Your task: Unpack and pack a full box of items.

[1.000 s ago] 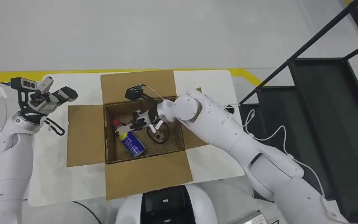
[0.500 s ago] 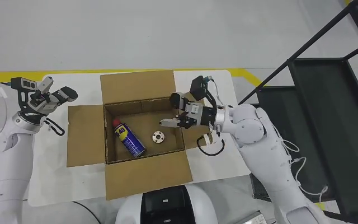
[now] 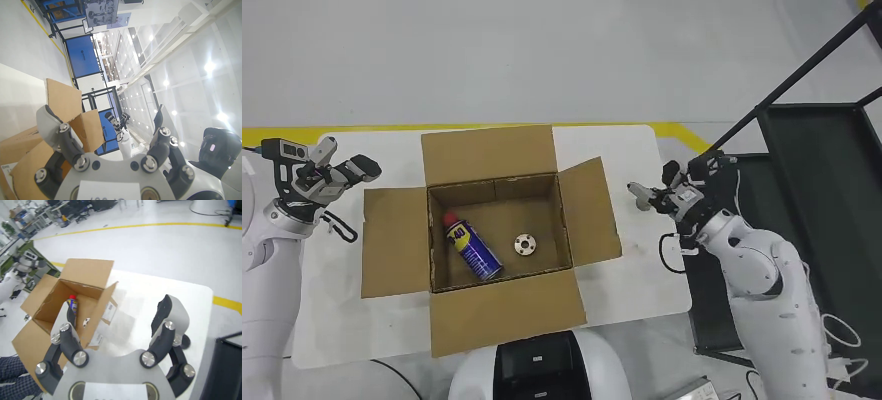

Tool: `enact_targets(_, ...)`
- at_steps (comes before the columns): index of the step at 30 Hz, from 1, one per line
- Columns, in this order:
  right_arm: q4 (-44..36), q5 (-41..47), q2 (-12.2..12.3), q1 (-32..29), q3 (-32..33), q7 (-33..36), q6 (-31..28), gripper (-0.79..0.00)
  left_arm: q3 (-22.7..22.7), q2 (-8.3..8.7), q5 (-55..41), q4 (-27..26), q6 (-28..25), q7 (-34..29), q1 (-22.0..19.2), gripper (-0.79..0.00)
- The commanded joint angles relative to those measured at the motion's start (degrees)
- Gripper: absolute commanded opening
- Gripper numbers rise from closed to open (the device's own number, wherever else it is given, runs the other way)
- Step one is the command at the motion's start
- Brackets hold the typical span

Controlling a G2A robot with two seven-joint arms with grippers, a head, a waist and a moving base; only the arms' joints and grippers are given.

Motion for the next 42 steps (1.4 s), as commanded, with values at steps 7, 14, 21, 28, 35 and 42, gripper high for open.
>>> enact_targets(7, 7.97, -0.69, 0.18, 2.52, -1.72, 4.11, 5.05, 0.000, 0.00, 0.00, 0.00, 0.00, 0.00, 0.00, 0.00, 0.000)
enact_targets(14, 16.14, -4.37, 0.39, 7.41, -4.04, 5.41, 7.43, 0.000, 0.00, 0.00, 0.00, 0.00, 0.00, 0.00, 0.00, 0.000)
enact_targets(21, 21.02, -8.92, 0.61, 11.12, -6.18, 6.59, 8.79, 0.000, 0.00, 0.00, 0.00, 0.00, 0.00, 0.00, 0.00, 0.000)
enact_targets(28, 21.26, -8.99, 0.64, 11.37, -6.37, 6.73, 8.42, 0.000, 0.00, 0.00, 0.00, 0.00, 0.00, 0.00, 0.00, 0.000)
enact_targets(35, 21.26, -8.99, 0.64, 11.37, -6.37, 6.73, 8.42, 0.000, 0.00, 0.00, 0.00, 0.00, 0.00, 0.00, 0.00, 0.000)
enact_targets(42, 24.41, -20.07, 0.19, 13.82, -10.61, 4.05, 20.06, 0.000, 0.00, 0.00, 0.00, 0.00, 0.00, 0.00, 0.00, 0.000)
